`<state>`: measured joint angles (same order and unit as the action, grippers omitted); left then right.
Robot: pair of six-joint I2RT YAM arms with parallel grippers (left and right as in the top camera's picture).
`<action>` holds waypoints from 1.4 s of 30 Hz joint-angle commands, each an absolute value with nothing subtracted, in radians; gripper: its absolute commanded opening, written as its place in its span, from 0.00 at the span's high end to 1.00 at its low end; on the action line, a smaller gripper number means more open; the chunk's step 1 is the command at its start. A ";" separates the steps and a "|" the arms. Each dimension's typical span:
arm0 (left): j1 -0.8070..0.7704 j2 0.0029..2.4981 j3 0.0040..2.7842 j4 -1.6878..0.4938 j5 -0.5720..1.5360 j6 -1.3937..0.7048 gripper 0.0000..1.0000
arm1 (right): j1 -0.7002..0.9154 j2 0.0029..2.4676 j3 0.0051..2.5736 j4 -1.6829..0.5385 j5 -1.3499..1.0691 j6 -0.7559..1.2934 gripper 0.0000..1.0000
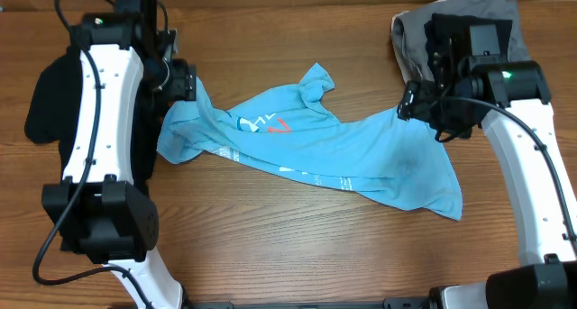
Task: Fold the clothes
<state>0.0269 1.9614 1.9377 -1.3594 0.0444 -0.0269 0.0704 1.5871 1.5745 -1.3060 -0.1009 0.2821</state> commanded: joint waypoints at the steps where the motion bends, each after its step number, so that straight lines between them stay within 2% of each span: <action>1: 0.086 1.962 1.751 -1.227 0.159 -0.076 0.23 | 0.064 1.597 1.575 -1.314 -0.106 0.261 0.16; 6: 0.139 1.962 1.565 -0.995 0.260 -0.149 0.29 | 0.064 1.597 1.573 -1.310 -0.107 0.261 0.16; 17: 0.151 1.963 1.334 -0.669 0.218 -0.243 0.37 | 0.064 1.597 1.572 -1.304 -0.107 0.261 0.16; 27: 0.151 1.963 1.297 -0.635 0.173 -0.270 0.38 | 0.064 1.597 1.572 -1.304 -0.107 0.262 0.16; 42: 0.150 1.971 1.260 -0.609 0.123 -0.288 0.65 | 0.064 1.597 1.572 -1.303 -0.107 0.262 0.16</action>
<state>0.1547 1.9652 1.2709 -0.6178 0.1410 -0.2642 0.0708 1.5974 1.5742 -1.3083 -0.1009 0.2680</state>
